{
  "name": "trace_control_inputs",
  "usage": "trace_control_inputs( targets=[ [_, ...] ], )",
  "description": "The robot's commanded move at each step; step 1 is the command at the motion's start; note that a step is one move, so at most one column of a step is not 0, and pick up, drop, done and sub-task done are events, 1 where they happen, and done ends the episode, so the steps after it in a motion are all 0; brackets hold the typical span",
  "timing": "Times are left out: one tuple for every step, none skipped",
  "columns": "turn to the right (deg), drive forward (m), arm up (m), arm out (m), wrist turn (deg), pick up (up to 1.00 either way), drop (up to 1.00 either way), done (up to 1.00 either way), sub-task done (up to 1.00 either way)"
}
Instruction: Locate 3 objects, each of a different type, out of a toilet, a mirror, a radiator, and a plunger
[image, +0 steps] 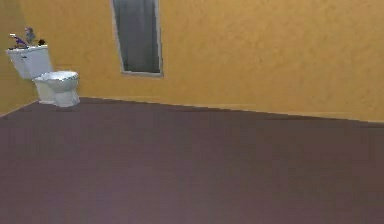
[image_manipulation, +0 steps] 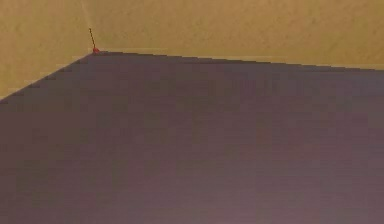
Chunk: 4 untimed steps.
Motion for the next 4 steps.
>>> trace_control_inputs(
  targets=[
    [0.0,1.0,0.0,0.0,0.0,0.0,0.0,0.0,0.0],
    [0.0,1.0,0.0,0.0,0.0,0.0,0.0,0.0,0.0],
    [0.0,0.45,0.0,0.0,0.0,0.0,0.0,0.0,0.0],
    [-42.0,0.0,0.0,0.0,0.0,0.0,0.0,0.0,0.0]
  ],
)
